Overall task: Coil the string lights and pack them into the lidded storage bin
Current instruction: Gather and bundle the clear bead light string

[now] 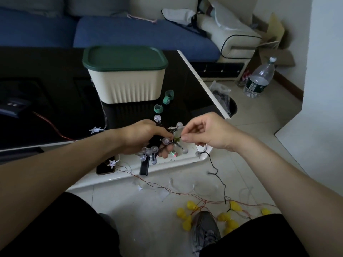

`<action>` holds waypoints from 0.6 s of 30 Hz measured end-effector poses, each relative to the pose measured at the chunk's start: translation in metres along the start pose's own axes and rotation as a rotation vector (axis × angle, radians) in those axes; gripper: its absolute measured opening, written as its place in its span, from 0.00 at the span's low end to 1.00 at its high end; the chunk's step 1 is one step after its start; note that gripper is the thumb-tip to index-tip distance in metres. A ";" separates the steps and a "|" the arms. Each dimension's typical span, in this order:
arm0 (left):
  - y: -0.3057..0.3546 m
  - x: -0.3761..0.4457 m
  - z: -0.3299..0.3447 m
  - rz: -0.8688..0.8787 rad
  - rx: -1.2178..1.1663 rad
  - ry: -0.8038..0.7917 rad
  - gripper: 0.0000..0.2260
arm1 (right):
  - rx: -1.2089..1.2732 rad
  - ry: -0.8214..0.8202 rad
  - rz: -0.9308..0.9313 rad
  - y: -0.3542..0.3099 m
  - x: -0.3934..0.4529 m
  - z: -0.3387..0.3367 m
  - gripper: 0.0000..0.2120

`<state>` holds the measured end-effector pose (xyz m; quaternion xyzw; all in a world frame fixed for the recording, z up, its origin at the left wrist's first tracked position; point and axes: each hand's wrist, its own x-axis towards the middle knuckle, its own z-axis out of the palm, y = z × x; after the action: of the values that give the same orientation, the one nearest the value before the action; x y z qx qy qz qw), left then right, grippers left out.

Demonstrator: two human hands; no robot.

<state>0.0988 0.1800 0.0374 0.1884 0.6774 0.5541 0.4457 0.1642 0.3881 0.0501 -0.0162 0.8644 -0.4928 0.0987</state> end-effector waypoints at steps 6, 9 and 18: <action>-0.001 -0.003 -0.005 -0.038 -0.264 -0.106 0.14 | -0.089 0.146 -0.082 -0.005 0.017 0.023 0.06; 0.001 -0.005 -0.001 0.001 -0.259 -0.067 0.11 | -0.159 0.168 -0.110 -0.008 0.022 0.030 0.07; -0.004 0.004 -0.002 -0.104 -0.224 0.057 0.10 | -0.203 0.136 -0.115 -0.010 0.023 0.029 0.06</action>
<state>0.0957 0.1804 0.0322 0.0861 0.6326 0.6075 0.4727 0.1466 0.3559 0.0406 -0.0424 0.9122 -0.4074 0.0090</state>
